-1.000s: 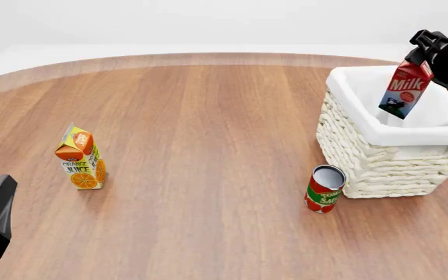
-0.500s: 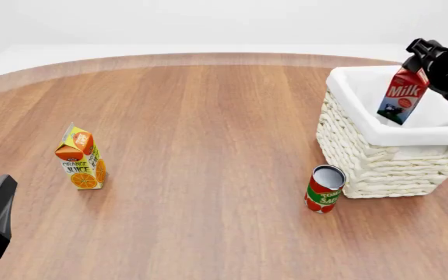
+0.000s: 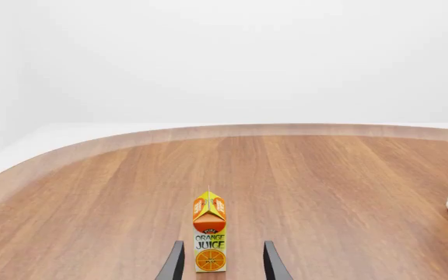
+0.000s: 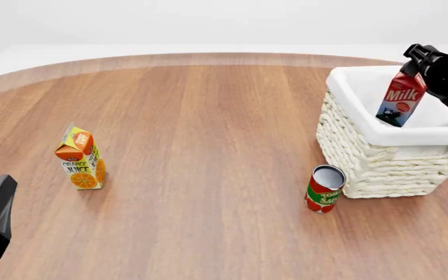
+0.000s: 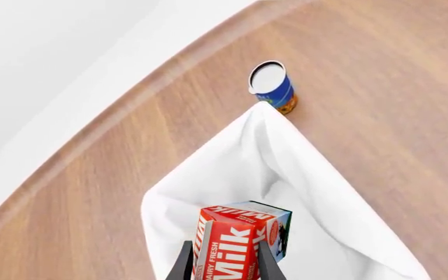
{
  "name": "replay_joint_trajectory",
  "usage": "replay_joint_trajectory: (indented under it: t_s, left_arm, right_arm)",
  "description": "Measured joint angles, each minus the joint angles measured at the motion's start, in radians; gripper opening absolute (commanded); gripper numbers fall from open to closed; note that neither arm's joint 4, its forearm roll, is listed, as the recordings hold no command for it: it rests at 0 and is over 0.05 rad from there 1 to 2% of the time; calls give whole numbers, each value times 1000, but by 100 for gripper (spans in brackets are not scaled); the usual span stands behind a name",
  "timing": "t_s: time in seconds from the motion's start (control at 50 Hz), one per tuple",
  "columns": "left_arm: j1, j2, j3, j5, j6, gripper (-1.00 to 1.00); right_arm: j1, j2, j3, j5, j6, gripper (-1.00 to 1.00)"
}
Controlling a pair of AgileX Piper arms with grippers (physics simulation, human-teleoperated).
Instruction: Pick the milk and place it in the basket.
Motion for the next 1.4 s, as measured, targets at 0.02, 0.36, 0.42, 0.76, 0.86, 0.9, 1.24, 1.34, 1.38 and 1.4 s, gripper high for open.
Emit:
replay_joint_trajectory:
  t_s: [0.02,0.36,0.42,0.76,0.86,0.9,1.24,1.34,1.38,1.4]
  left_arm:
    - [0,0,0,0,0,100]
    - [0,0,0,0,0,100]
    - [0,0,0,0,0,100]
    - [0,0,0,0,0,100]
    - [0,0,0,0,0,100]
    - [0,0,0,0,0,100]
    - [0,0,0,0,0,100]
    - [0,0,0,0,0,100]
    - [0,0,0,0,0,100]
    - [0,0,0,0,0,100]
  right_arm:
    - [0,1,0,-1,0,-100]
    - [-3,17,9,-17,-3,-100]
    - [-3,20,11,-20,-3,-100]
    - [-2,46,16,-43,-3,-100]
    - [-3,54,19,-50,-3,-100]
    - [-3,57,20,-53,-3,-100]
    - [-2,73,29,-69,-3,-100]
    - [-2,81,28,-72,-3,-100]
    - [-2,84,27,-74,-3,-100]
    - [-2,86,27,-75,-3,-100]
